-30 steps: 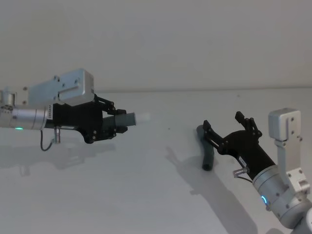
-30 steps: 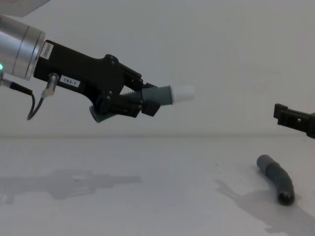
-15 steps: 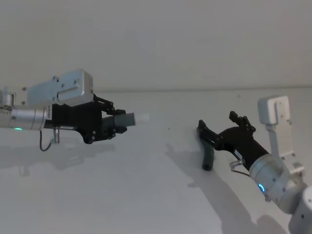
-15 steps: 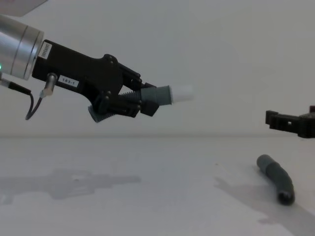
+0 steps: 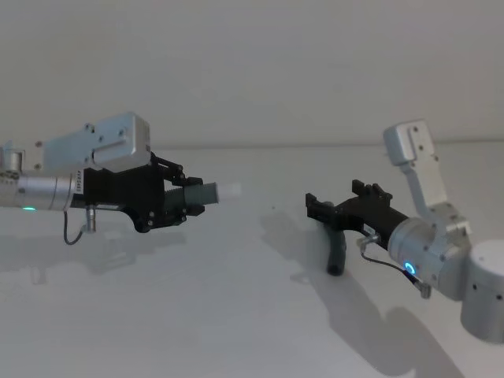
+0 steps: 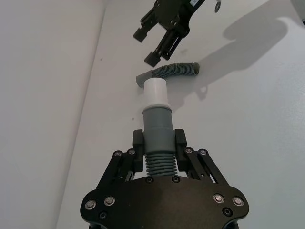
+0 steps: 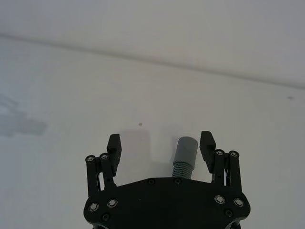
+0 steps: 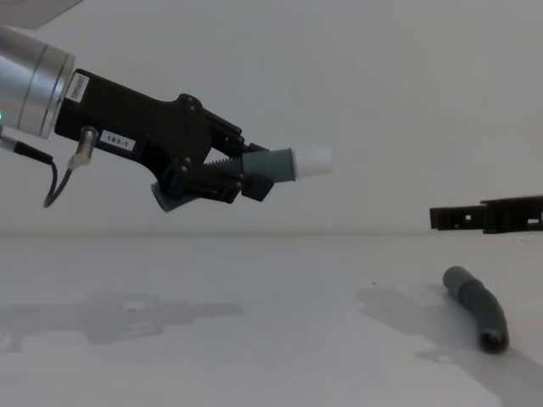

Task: Use both hands to pick up one end of the pipe from the table, align the ends, and insert them.

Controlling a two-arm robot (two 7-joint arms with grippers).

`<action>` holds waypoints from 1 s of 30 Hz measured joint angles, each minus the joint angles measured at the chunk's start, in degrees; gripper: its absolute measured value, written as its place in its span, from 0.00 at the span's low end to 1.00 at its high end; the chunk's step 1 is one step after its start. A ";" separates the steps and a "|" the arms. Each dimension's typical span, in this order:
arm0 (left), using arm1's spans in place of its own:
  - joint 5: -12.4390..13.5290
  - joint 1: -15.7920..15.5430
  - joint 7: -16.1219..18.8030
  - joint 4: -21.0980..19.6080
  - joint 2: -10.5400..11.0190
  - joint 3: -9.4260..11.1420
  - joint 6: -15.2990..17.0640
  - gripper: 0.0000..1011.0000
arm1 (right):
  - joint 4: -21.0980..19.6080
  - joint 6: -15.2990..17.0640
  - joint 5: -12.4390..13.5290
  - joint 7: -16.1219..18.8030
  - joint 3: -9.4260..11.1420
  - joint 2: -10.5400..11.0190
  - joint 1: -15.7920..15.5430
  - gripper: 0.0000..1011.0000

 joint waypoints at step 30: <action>0.00 0.00 0.00 -0.02 0.04 0.00 0.00 0.34 | 11.73 11.44 -1.31 1.74 -2.49 -1.06 9.19 0.99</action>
